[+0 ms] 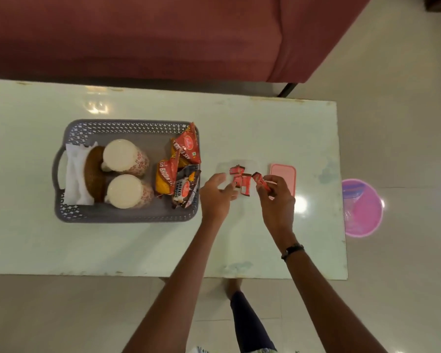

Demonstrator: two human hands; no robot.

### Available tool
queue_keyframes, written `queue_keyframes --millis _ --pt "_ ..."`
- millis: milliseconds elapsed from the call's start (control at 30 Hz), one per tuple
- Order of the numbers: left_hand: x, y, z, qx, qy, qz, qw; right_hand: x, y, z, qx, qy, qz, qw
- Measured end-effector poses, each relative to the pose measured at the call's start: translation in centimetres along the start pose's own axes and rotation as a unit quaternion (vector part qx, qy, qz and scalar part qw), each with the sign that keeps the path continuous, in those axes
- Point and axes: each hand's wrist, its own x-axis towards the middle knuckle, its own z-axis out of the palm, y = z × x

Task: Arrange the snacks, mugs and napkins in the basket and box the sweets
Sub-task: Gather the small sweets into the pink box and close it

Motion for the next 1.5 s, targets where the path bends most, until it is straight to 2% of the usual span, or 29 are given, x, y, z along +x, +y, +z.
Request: queue_keyframes --millis 200,367,500,667,767,833,900,1000,1100,1200,1267,1333,1367,1500 --pt "-0.7 -1.8 0.0 0.054 0.012 0.002 0.998 1.8 -0.1 0.9 0.009 -0.085 0.034 0.996" --pt "-0.4 -1.7 0.7 0.123 0.014 0.041 0.991 3.3 3.1 -0.2 -0.118 -0.022 0.044 0.992" --pt "0.8 -1.7 1.0 0.179 0.009 0.069 0.981 5.1 5.9 -1.4 -0.199 -0.013 0.120 0.973" --pt "2.6 -1.6 1.3 0.221 -0.026 0.069 0.973 6.8 7.2 -1.4 -0.180 -0.026 0.174 0.968" --pt "3.2 -1.8 1.5 0.202 -0.041 0.050 0.977 7.5 6.6 -1.4 -0.091 -0.045 0.219 0.970" --pt "3.3 -2.0 1.6 0.187 -0.046 0.037 0.981 7.5 5.4 -0.9 -0.092 -0.059 0.173 0.979" --pt "3.4 -2.1 1.7 0.179 -0.050 0.031 0.982 7.1 3.8 0.1 -0.137 -0.052 0.064 0.987" --pt "3.3 -2.2 1.7 0.164 -0.051 0.040 0.984 6.8 1.5 2.2 -0.232 -0.081 -0.073 0.967" --pt "3.4 -2.4 1.5 0.154 -0.056 0.058 0.985 6.3 0.3 4.1 -0.327 -0.160 -0.080 0.928" --pt "3.6 -2.4 1.4 0.117 -0.070 0.052 0.989 5.6 0.2 5.7 -0.352 -0.212 -0.084 0.908" --pt "3.5 -2.0 1.3 0.087 -0.038 0.031 0.995 4.9 0.5 6.1 -0.387 -0.191 -0.105 0.896" --pt "3.5 -1.9 1.2 0.035 -0.043 -0.010 0.998 3.8 1.2 6.0 -0.413 -0.162 -0.111 0.889" --pt "3.5 -2.1 1.3 0.012 -0.059 -0.021 0.998 3.2 1.6 5.9 -0.413 -0.153 -0.105 0.891" --pt "3.6 -2.8 1.2 0.031 -0.070 -0.045 0.996 0.6 2.7 5.7 -0.384 -0.129 -0.067 0.912"
